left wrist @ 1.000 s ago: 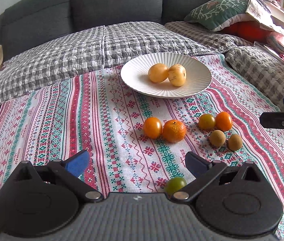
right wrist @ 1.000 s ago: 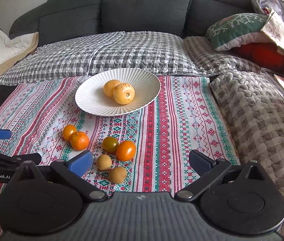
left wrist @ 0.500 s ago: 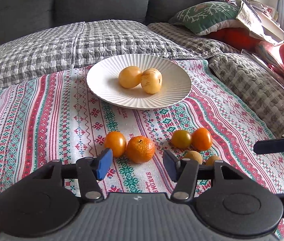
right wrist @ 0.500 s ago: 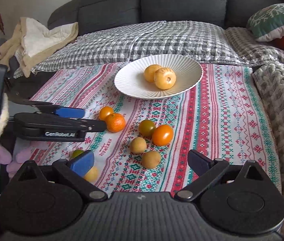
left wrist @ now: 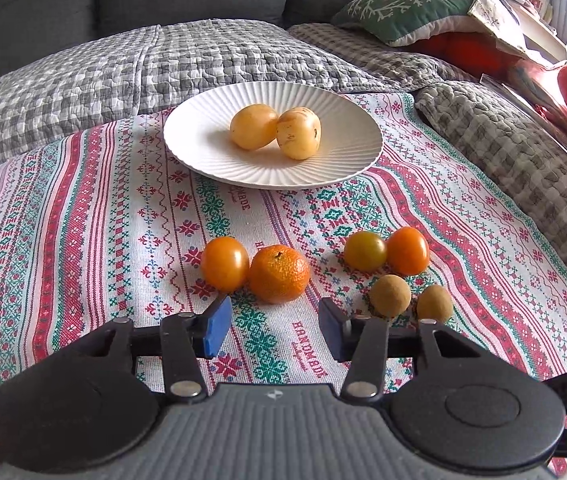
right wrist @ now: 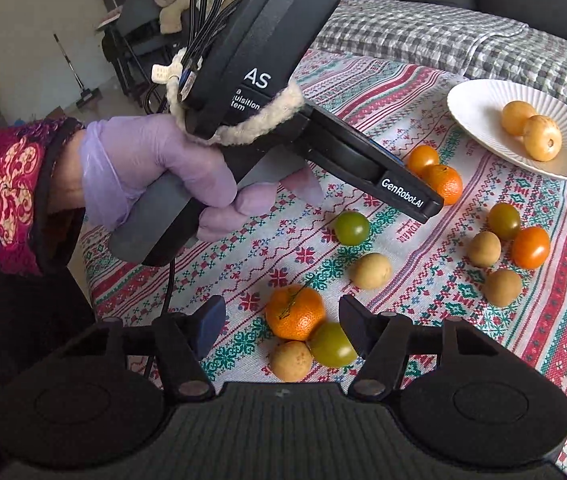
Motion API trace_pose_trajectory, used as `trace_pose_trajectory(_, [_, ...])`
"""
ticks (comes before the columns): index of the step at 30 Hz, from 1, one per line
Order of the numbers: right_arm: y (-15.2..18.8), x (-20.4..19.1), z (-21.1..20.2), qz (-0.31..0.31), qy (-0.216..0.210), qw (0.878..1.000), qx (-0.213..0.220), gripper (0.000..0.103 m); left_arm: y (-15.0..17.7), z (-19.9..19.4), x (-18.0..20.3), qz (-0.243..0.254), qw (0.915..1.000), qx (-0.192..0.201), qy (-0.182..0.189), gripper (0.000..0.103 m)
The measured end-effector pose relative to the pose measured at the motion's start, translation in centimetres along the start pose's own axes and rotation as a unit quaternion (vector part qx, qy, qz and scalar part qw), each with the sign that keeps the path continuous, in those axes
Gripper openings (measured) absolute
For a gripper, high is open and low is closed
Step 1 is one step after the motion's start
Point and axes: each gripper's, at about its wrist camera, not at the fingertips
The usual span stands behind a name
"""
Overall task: Organize fruits
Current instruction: 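Close the left tool on a tangerine while the right tool grasps the leafy tangerine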
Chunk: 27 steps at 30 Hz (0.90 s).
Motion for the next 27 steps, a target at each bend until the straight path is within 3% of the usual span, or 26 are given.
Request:
trace_pose_trajectory(6, [-0.3,-0.4,1.3,-0.018,0.035,0.999,-0.014,0.034,0.0,0.0,-0.1,-0.002,1.0,0.001,0.0,0.039])
trace_pose_trajectory(18, [-0.4,3.1,-1.0,0.049,0.077,0.995,0.038,0.032,-1.0,1.1,0.5,-0.021,0.9996,0.009,0.014,0.034])
trace_pose_trajectory(27, [-0.3,4.0,-1.0,0.067,0.102,0.992,0.039,0.032,-1.7,3.1,0.5,-0.051,0.9986,0.008,-0.013,0.034])
Point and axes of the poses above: each gripper's, at about its wrist camera, not at the fingertips, and z roughly the way its jaws point, x to its right, y to its underside, and after that the axes turned 8 degrees about z, right-handed
